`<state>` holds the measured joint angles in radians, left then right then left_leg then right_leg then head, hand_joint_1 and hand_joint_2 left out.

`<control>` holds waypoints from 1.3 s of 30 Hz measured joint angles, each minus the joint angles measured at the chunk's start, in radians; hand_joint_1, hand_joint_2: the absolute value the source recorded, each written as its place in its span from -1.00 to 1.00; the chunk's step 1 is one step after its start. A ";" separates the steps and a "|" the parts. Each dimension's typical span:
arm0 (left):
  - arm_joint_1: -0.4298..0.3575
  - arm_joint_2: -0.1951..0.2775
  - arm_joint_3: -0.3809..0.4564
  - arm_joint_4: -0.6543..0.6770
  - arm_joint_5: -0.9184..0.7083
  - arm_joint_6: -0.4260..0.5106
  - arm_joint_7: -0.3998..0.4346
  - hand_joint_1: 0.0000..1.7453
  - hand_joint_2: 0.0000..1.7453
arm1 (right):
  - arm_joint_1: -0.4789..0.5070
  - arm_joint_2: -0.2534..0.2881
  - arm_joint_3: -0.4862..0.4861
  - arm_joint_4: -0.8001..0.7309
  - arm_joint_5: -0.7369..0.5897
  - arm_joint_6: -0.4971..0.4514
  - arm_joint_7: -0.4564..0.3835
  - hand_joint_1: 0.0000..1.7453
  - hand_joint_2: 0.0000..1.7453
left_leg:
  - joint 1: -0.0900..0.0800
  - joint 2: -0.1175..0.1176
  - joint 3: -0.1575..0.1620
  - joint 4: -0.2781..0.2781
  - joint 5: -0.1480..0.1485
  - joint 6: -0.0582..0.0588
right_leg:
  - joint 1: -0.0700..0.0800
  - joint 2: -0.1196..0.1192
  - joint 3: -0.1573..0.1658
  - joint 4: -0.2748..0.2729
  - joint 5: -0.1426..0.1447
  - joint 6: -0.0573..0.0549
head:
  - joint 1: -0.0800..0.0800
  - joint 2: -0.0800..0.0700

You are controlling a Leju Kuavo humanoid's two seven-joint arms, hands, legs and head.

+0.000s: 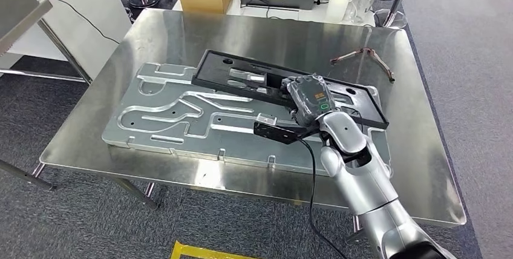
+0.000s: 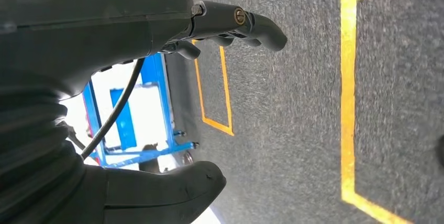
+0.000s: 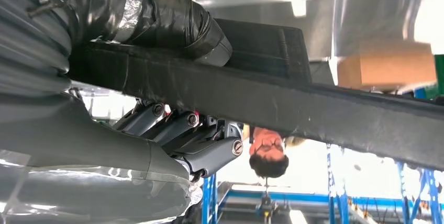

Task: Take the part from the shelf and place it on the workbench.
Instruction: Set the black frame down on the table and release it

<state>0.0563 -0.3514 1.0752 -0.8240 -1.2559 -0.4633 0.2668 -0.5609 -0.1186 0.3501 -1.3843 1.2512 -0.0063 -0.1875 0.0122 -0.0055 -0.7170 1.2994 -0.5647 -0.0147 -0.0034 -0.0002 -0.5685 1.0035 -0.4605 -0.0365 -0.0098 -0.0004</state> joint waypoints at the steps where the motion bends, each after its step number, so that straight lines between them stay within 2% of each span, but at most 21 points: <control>1: 0.007 0.001 -0.016 -0.006 0.010 -0.002 0.005 -1.00 1.00 | 0.001 0.002 0.001 0.007 0.002 0.000 0.000 0.92 1.00 | 0.000 0.000 0.001 -0.032 0.040 0.000 | 0.000 0.001 0.010 0.002 -0.009 0.002 | 0.000 0.000; 2: 0.014 0.001 -0.030 -0.012 0.021 -0.002 0.011 -1.00 1.00 | 0.002 0.003 0.001 0.014 0.004 0.000 -0.001 0.92 1.00 | 0.000 0.000 0.020 -0.097 0.092 0.001 | 0.000 0.001 0.021 0.005 -0.019 0.004 | 0.000 0.000; 3: 0.020 0.002 -0.042 -0.018 0.033 -0.003 0.018 -1.00 1.00 | 0.001 0.005 0.002 0.019 0.005 0.000 -0.001 0.92 1.00 | -0.001 0.001 0.043 -0.162 0.129 0.004 | 0.001 0.001 0.029 0.008 -0.029 0.008 | 0.000 0.000; 4: 0.025 0.002 -0.054 -0.024 0.048 -0.004 0.025 -1.00 1.00 | 0.000 0.006 0.002 0.024 0.006 0.001 -0.001 0.92 1.00 | -0.002 0.000 0.065 -0.216 0.151 0.008 | 0.003 0.001 0.033 0.012 -0.038 0.012 | 0.000 0.000; 5: 0.032 0.002 -0.067 -0.032 0.064 -0.005 0.035 -1.00 1.00 | -0.001 0.008 0.002 0.029 0.008 0.002 -0.001 0.92 1.00 | -0.004 0.000 0.078 -0.248 0.158 0.013 | 0.004 0.001 0.035 0.015 -0.044 0.017 | 0.000 0.000; 9: 0.053 0.000 -0.117 -0.061 0.110 -0.008 0.063 -1.00 1.00 | -0.001 0.024 0.008 0.053 0.012 0.004 -0.002 0.92 1.00 | -0.003 -0.001 0.092 -0.269 0.146 0.033 | 0.004 0.002 0.037 0.013 -0.058 0.035 | 0.000 0.000; 10: 0.057 -0.001 -0.127 -0.068 0.118 -0.008 0.067 -1.00 1.00 | 0.000 0.029 0.011 0.060 0.013 0.004 -0.002 0.92 1.00 | 0.000 -0.001 0.099 -0.277 0.146 0.037 | 0.002 0.001 0.029 0.034 -0.070 0.040 | 0.000 0.000; 12: 0.062 -0.002 -0.139 -0.076 0.136 -0.011 0.069 -1.00 1.00 | 0.001 0.038 0.020 0.079 0.016 0.005 -0.002 0.92 1.00 | 0.003 -0.001 0.112 -0.285 0.143 0.043 | -0.003 0.001 -0.027 0.138 -0.115 0.051 | 0.000 0.000; 14: 0.064 -0.002 -0.148 -0.081 0.155 -0.012 0.065 -1.00 1.00 | 0.009 0.051 0.034 0.109 0.020 0.008 -0.001 0.92 1.00 | 0.003 -0.002 0.121 -0.286 0.135 0.046 | -0.009 0.001 -0.112 0.268 -0.152 0.058 | 0.000 0.000; 15: 0.066 -0.002 -0.151 -0.084 0.161 -0.011 0.061 -1.00 1.00 | 0.016 0.058 0.042 0.126 0.023 0.008 -0.001 0.92 1.00 | 0.004 -0.003 0.126 -0.286 0.130 0.045 | -0.012 0.001 -0.140 0.296 -0.144 0.060 | 0.000 0.000; 16: 0.069 -0.002 -0.155 -0.086 0.164 -0.009 0.055 -1.00 1.00 | 0.023 0.065 0.049 0.143 0.025 0.008 0.001 0.92 1.00 | 0.004 -0.004 0.133 -0.285 0.124 0.044 | -0.014 0.000 -0.148 0.285 -0.115 0.061 | 0.000 0.000; 18: 0.075 -0.003 -0.164 -0.091 0.166 -0.005 0.049 -1.00 1.00 | 0.031 0.077 0.058 0.168 0.027 0.008 0.003 0.92 1.00 | 0.005 -0.006 0.151 -0.284 0.111 0.037 | -0.018 -0.001 -0.112 0.162 -0.020 0.060 | 0.000 0.000; 19: 0.077 -0.004 -0.168 -0.093 0.168 -0.004 0.049 -1.00 1.00 | 0.031 0.082 0.060 0.178 0.028 0.007 0.004 0.92 1.00 | 0.003 -0.006 0.158 -0.283 0.104 0.032 | -0.017 -0.001 -0.086 0.098 0.015 0.058 | 0.000 0.000; 20: 0.077 -0.004 -0.170 -0.095 0.171 -0.004 0.050 -1.00 1.00 | 0.030 0.087 0.062 0.186 0.029 0.007 0.005 0.92 1.00 | 0.002 -0.007 0.162 -0.282 0.099 0.026 | -0.015 0.000 -0.067 0.052 0.033 0.053 | 0.000 0.000; 22: 0.078 -0.003 -0.173 -0.098 0.183 -0.004 0.049 -1.00 1.00 | 0.029 0.099 0.069 0.208 0.032 0.009 0.004 0.92 1.00 | 0.000 -0.006 0.165 -0.282 0.092 0.021 | -0.010 0.004 -0.052 0.023 0.032 0.046 | 0.000 0.000; 25: 0.080 -0.002 -0.174 -0.100 0.200 -0.005 0.035 -1.00 1.00 | 0.031 0.119 0.086 0.252 0.044 0.010 0.002 0.92 1.00 | 0.003 -0.003 0.172 -0.289 0.086 0.032 | -0.007 0.011 -0.045 0.017 0.027 0.038 | 0.000 0.000; 26: 0.080 -0.001 -0.175 -0.100 0.202 -0.005 0.032 -1.00 1.00 | 0.032 0.124 0.092 0.264 0.047 0.008 0.002 0.92 1.00 | 0.003 -0.001 0.176 -0.292 0.085 0.031 | -0.006 0.012 -0.042 0.017 0.025 0.035 | 0.000 0.000; 30: 0.080 -0.001 -0.176 -0.100 0.202 -0.003 0.036 -1.00 1.00 | 0.033 0.135 0.105 0.301 0.054 0.008 0.001 -1.00 -1.00 | 0.008 0.000 0.189 -0.299 0.081 0.011 | -0.001 0.013 -0.034 0.019 0.018 0.024 | 0.000 0.000; 31: 0.079 -0.001 -0.176 -0.100 0.199 -0.004 0.039 -1.00 1.00 | 0.035 0.137 0.108 0.311 0.055 0.009 0.000 -1.00 -1.00 | 0.009 0.000 0.190 -0.300 0.081 0.007 | 0.000 0.013 -0.034 0.020 0.018 0.023 | 0.000 0.000; 35: 0.076 -0.001 -0.170 -0.100 0.184 -0.006 0.050 -1.00 -1.00 | 0.040 0.146 0.125 0.336 0.051 0.011 -0.001 -1.00 -1.00 | 0.011 0.000 0.190 -0.300 0.083 0.000 | 0.001 0.013 -0.034 0.022 0.019 0.021 | 0.000 0.000; 39: 0.066 -0.001 -0.144 -0.092 0.151 -0.015 0.051 -1.00 -1.00 | 0.038 0.151 0.139 0.349 0.039 0.012 -0.007 -1.00 -1.00 | 0.011 0.000 0.190 -0.300 0.084 -0.002 | 0.001 0.013 -0.034 0.022 0.019 0.021 | 0.000 0.000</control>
<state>0.1221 -0.3522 0.9309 -0.9161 -1.1052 -0.4785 0.3178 -0.5229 0.0328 0.4890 -1.0351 1.2907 0.0056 -0.1946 0.0229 -0.0060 -0.5270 0.9995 -0.4805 -0.0165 -0.0020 0.0125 -0.6028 1.0255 -0.4419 -0.0160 -0.0098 -0.0001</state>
